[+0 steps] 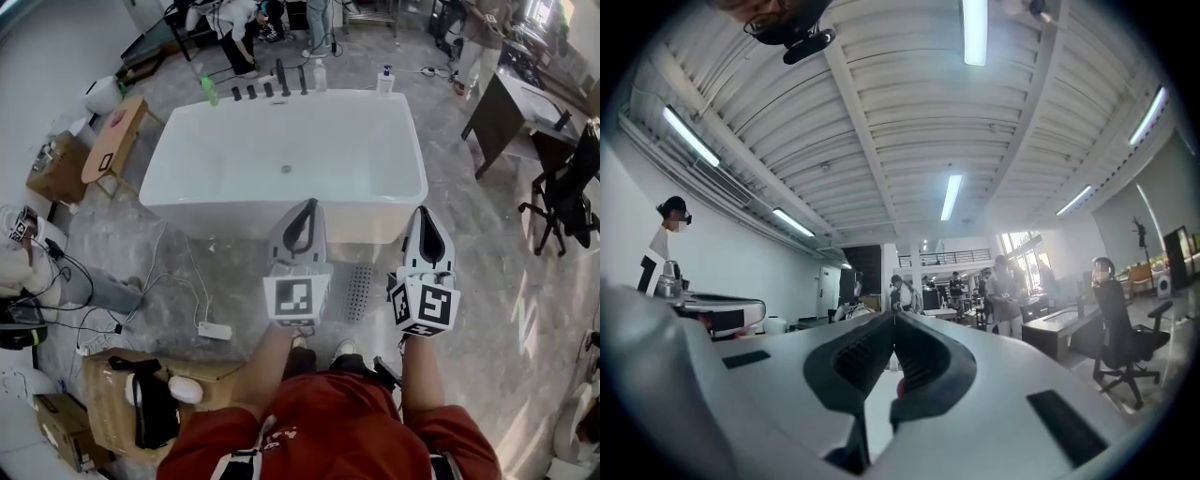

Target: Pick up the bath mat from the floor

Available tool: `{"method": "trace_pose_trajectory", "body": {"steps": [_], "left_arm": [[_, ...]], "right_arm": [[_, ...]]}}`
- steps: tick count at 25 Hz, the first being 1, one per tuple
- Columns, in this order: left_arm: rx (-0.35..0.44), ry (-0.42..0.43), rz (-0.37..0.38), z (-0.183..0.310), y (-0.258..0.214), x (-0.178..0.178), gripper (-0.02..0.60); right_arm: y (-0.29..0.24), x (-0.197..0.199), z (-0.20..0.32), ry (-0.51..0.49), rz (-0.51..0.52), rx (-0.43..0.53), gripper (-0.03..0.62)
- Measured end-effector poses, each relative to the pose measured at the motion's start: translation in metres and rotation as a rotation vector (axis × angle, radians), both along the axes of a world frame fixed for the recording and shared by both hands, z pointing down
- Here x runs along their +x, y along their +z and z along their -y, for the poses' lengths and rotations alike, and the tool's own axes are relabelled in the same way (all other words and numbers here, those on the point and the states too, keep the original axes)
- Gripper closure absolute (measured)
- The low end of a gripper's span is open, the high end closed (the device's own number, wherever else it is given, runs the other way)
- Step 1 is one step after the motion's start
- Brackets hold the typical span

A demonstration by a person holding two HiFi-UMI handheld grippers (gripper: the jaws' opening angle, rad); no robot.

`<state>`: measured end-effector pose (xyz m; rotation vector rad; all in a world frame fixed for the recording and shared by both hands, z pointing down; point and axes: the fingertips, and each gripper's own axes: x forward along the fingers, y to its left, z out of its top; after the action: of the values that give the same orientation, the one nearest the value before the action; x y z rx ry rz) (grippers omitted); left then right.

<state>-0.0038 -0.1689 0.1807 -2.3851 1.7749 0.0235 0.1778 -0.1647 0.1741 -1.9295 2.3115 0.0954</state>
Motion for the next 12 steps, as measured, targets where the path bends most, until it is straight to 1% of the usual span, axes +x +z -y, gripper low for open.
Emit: {"method": "trace_pose_trajectory", "body": {"steps": [3,7,12], "left_arm": [[-0.006,-0.003,-0.024,0.002,-0.005,-0.008,0.566],[-0.002,0.016,0.003,0.008,-0.003,-0.02,0.566],[-0.021,0.009,-0.011,0.019,0.005,-0.033,0.566]], "right_arm": [[-0.001,-0.008,0.004,0.007,-0.001,0.0,0.582],[0.0,-0.022,0.009,0.011,-0.003,-0.002,0.582],[0.002,-0.034,0.013,0.017,-0.015,-0.011,0.582]]}}
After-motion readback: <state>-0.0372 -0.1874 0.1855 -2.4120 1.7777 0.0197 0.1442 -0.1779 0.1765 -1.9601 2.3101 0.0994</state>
